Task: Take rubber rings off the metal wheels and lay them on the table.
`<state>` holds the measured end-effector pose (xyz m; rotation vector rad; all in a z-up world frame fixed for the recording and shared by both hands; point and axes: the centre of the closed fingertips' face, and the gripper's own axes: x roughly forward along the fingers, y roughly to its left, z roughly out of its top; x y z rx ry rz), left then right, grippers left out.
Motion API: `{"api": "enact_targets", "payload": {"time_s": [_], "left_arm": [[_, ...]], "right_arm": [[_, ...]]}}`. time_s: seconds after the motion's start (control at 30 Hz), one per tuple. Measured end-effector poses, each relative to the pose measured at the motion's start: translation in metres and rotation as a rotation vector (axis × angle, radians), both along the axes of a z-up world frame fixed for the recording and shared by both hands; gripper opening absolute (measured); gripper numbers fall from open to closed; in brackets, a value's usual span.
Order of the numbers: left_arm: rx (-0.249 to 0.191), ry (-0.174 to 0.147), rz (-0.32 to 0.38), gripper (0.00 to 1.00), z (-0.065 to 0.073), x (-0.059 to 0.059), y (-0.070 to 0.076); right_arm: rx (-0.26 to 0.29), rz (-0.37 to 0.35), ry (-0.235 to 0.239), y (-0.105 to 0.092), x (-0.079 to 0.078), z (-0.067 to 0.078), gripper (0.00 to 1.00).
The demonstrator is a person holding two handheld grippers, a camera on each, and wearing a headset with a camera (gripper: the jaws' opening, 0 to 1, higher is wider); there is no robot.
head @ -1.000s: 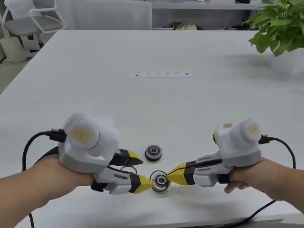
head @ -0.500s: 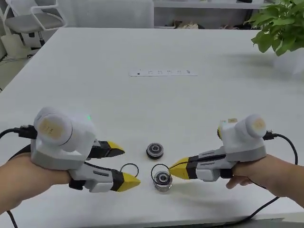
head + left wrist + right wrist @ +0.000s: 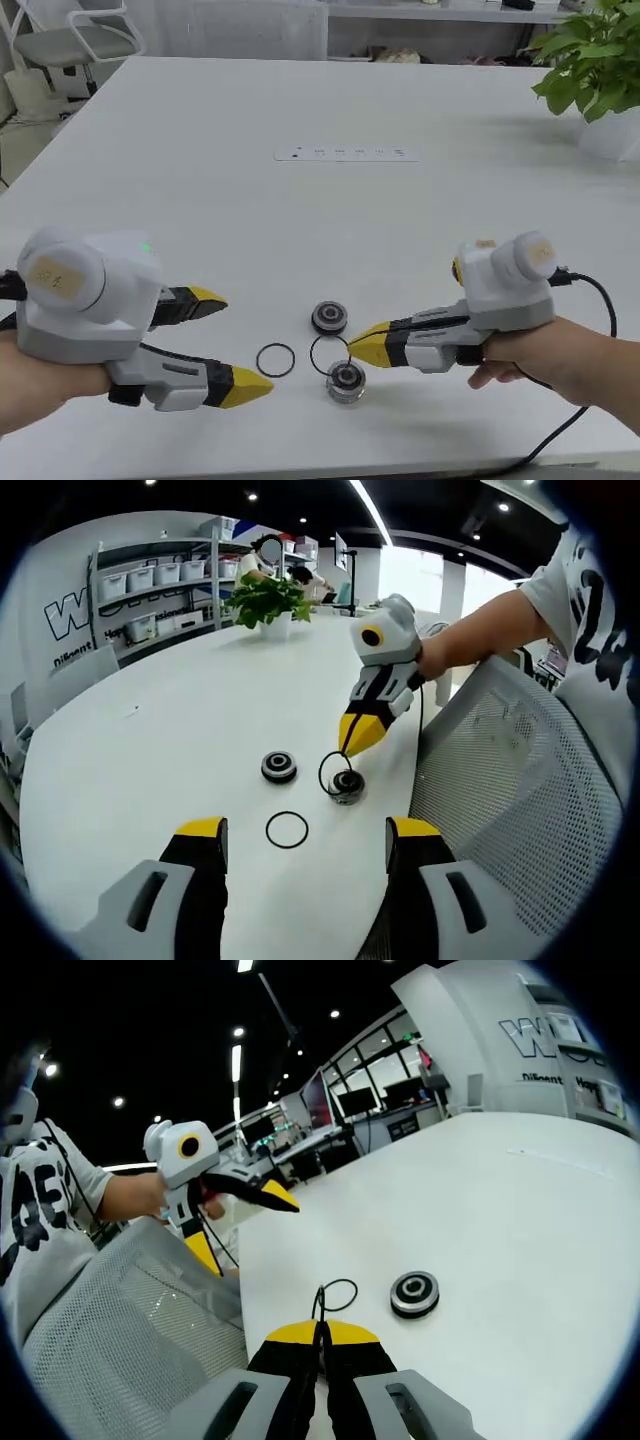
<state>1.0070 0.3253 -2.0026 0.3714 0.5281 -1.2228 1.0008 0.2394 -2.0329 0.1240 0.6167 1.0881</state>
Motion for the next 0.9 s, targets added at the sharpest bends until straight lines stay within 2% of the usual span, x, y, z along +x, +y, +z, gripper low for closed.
{"api": "enact_targets", "payload": {"time_s": [0.1,0.43,0.7,0.9], "left_arm": [[-0.008,-0.002,0.011,0.66,0.000,0.002,0.003],[-0.008,-0.014,0.031,0.70,0.002,0.003,0.013],[-0.003,-0.016,0.046,0.71,0.001,0.004,0.021],[0.006,-0.016,0.052,0.71,0.000,0.004,0.024]], "right_arm": [[0.003,0.002,-0.002,0.003,0.003,0.001,0.00],[0.014,0.026,-0.006,0.025,0.011,0.004,0.00],[0.008,0.049,0.011,0.043,0.013,-0.004,0.00],[-0.013,0.058,0.023,0.049,0.012,-0.013,0.00]]}}
